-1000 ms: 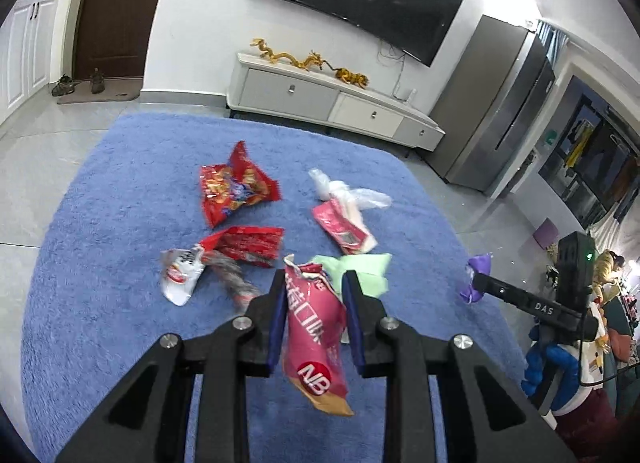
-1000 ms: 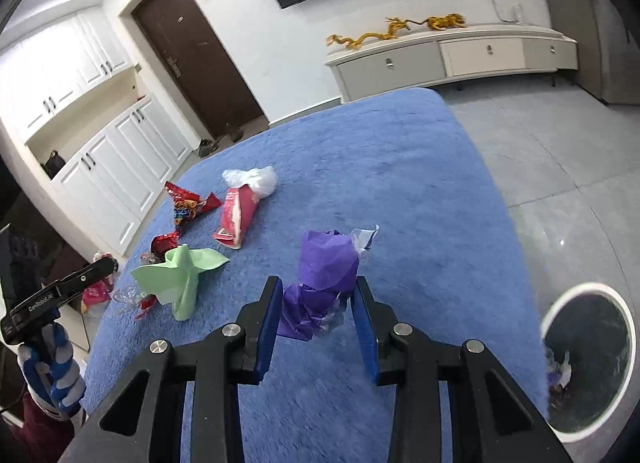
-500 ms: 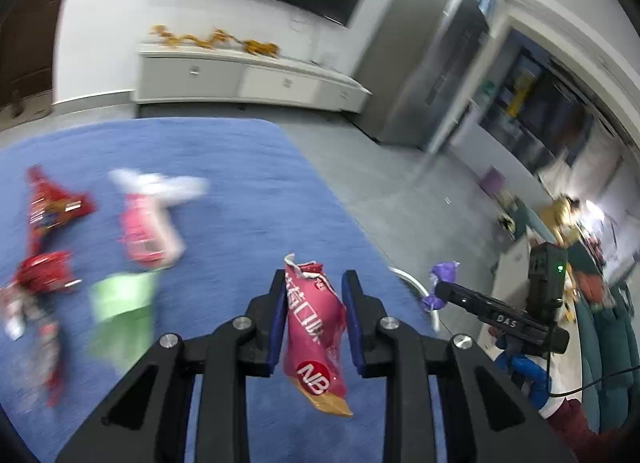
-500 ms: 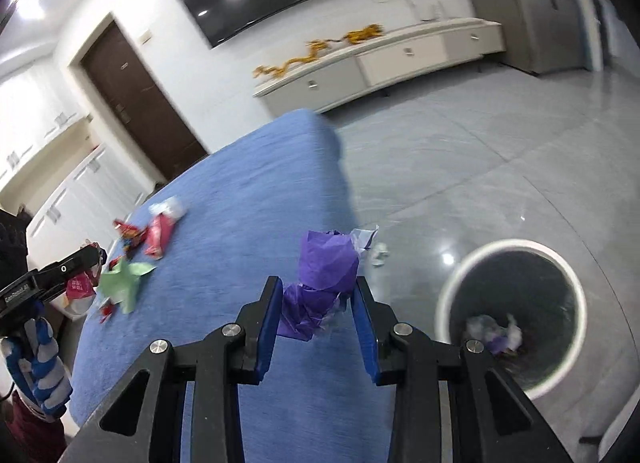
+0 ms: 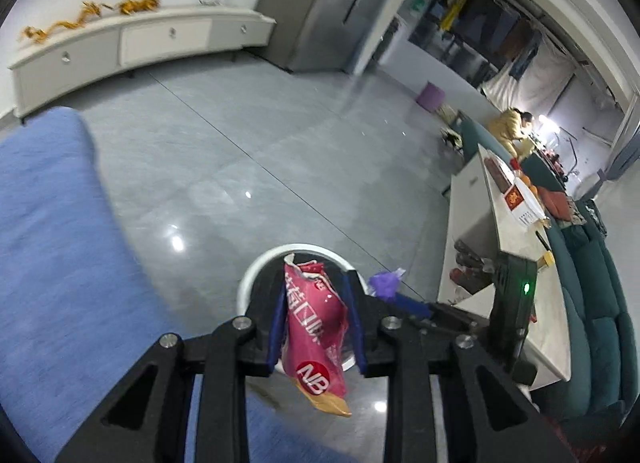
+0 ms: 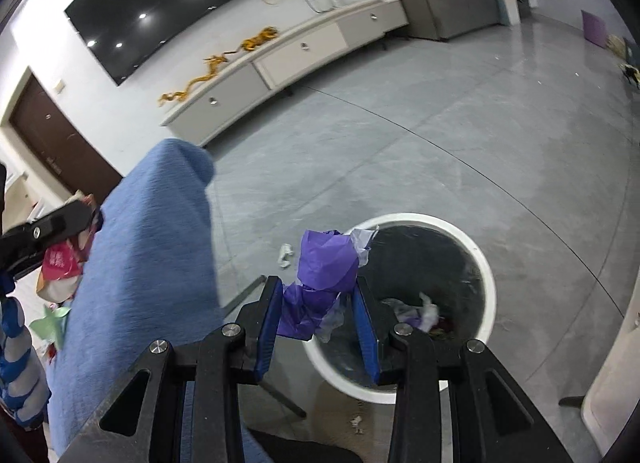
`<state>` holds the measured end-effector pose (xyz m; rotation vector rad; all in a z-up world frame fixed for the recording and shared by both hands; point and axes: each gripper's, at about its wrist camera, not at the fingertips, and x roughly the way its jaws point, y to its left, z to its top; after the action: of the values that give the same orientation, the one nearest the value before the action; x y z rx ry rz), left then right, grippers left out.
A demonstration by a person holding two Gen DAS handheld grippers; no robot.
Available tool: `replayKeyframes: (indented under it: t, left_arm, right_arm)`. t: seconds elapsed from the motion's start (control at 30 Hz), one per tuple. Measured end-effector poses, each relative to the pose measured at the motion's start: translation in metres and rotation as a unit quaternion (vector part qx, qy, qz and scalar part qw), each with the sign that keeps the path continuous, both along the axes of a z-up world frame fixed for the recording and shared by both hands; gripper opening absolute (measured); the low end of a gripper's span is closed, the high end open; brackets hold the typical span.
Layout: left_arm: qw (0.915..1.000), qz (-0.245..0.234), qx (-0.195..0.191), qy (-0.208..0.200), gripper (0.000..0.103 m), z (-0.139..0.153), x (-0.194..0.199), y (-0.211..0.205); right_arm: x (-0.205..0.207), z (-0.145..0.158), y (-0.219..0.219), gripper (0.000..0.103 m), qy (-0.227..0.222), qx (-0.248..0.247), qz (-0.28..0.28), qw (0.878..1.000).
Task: Collect trash
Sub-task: 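Open both tools to drop the pink wrapper and purple bag into the bin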
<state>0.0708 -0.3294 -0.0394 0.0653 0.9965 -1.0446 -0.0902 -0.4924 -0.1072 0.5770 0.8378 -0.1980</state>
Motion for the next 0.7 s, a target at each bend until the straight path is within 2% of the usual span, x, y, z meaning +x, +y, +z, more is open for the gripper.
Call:
replayKeyframes:
  t: [0.07, 0.17, 0.23, 0.27, 0.3, 0.47, 0.7]
  left_arm:
    - [0.9999, -0.007, -0.001, 0.015, 0.029, -0.008, 0.004, -0.024]
    - [0.9992, -0.02, 0.001, 0.034, 0.032, -0.019, 0.008, -0.051]
    - [0.9988, -0.022, 0.003, 0.044, 0.04, -0.023, 0.009, -0.064]
    - [0.9987, -0.021, 0.005, 0.046, 0.051, -0.024, 0.009, -0.069]
    - [0.9988, -0.017, 0.006, 0.045, 0.058, -0.026, 0.01, -0.072]
    - [0.9989, -0.008, 0.013, 0.043, 0.059, -0.027, 0.006, -0.074]
    - [0.9997, 0.019, 0.015, 0.004, 0.059, -0.012, -0.001, -0.028]
  right_arm:
    - [0.002, -0.006, -0.007, 0.037, 0.007, 0.0, -0.006, 1.0]
    - [0.004, -0.017, -0.017, 0.046, 0.023, -0.003, -0.018, 1.0]
    - [0.004, -0.024, -0.024, 0.049, 0.031, -0.001, -0.027, 0.999]
    - [0.002, -0.026, -0.025, 0.051, 0.032, 0.001, -0.029, 0.999]
    - [0.001, -0.029, -0.027, 0.052, 0.035, 0.004, -0.034, 0.999]
    - [-0.005, -0.035, -0.028, 0.052, 0.042, 0.013, -0.041, 0.998]
    - [-0.012, -0.018, -0.025, 0.052, 0.027, 0.01, -0.045, 0.999]
